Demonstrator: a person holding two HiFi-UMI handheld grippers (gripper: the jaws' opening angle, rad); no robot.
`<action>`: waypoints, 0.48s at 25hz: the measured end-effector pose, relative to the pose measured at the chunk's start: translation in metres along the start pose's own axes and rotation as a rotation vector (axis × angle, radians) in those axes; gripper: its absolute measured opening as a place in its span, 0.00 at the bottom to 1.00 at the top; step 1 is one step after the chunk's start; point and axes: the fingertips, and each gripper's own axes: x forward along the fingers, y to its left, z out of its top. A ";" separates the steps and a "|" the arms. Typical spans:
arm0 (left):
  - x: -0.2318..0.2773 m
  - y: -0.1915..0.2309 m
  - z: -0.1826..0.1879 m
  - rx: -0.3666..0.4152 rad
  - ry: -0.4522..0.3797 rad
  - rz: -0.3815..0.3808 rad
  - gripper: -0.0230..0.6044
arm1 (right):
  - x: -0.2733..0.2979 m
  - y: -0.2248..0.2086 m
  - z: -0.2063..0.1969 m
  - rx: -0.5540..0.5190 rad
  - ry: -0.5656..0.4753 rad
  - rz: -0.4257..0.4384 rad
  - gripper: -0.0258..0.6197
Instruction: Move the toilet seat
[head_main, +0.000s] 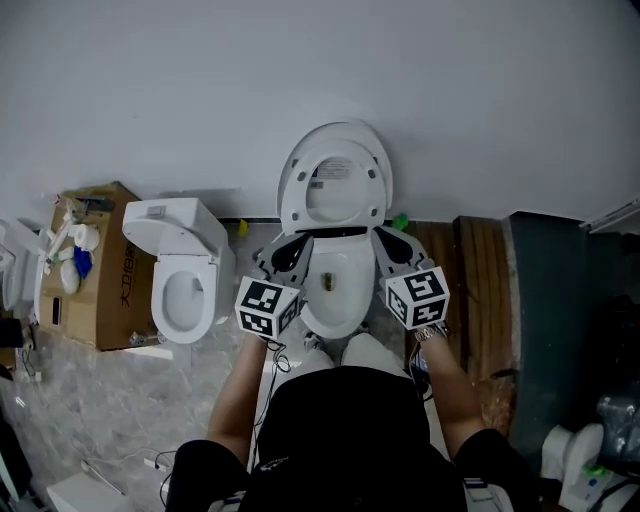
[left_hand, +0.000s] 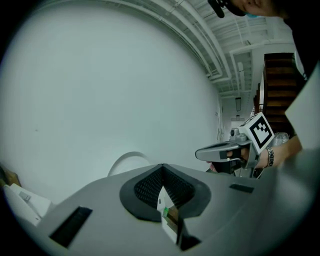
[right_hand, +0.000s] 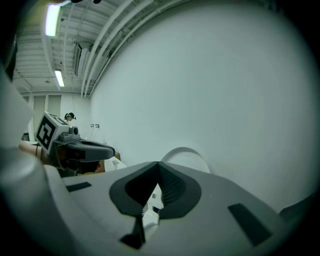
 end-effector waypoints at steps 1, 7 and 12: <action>-0.007 -0.005 0.004 0.000 -0.015 0.008 0.05 | -0.010 0.002 0.005 -0.006 -0.017 0.000 0.06; -0.050 -0.042 0.017 0.067 -0.056 0.044 0.05 | -0.076 0.005 0.027 0.039 -0.129 -0.008 0.06; -0.078 -0.079 0.029 0.129 -0.087 0.121 0.05 | -0.132 -0.003 0.022 0.029 -0.161 -0.007 0.06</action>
